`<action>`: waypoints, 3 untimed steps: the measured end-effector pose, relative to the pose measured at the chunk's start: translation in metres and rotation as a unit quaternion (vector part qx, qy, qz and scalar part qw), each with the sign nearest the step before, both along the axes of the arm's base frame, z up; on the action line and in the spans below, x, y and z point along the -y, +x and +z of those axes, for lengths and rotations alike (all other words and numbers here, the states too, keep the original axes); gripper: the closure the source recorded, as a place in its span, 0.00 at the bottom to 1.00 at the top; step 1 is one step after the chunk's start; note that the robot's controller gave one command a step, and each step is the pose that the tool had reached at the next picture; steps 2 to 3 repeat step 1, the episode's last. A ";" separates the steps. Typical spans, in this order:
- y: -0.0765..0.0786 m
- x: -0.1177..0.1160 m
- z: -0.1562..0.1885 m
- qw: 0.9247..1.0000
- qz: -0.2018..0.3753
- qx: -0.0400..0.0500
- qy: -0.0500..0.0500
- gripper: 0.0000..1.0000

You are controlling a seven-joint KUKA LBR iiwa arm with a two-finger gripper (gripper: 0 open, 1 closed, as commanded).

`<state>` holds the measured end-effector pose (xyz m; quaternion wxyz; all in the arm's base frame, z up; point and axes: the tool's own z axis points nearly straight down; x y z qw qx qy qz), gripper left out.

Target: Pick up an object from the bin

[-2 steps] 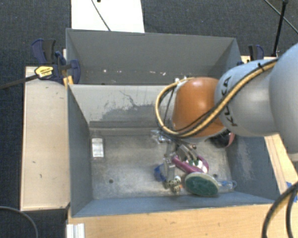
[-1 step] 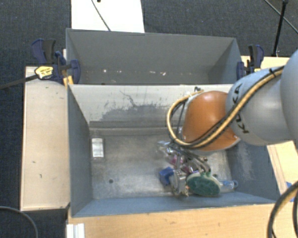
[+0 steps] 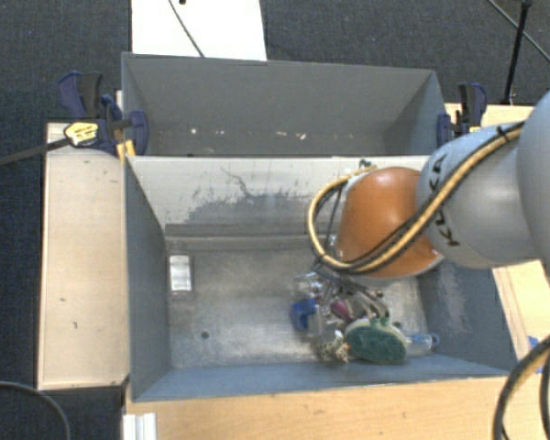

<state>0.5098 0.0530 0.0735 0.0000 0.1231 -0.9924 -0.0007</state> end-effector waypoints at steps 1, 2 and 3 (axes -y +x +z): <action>-0.018 -0.008 0.187 0.999 0.043 0.006 0.000 1.00; -0.018 -0.008 0.187 0.999 0.043 0.006 0.000 1.00; -0.018 -0.008 0.187 0.999 0.043 0.006 0.000 1.00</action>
Offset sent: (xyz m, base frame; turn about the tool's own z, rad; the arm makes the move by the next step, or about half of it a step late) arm -0.0195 0.0079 0.1816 -0.0878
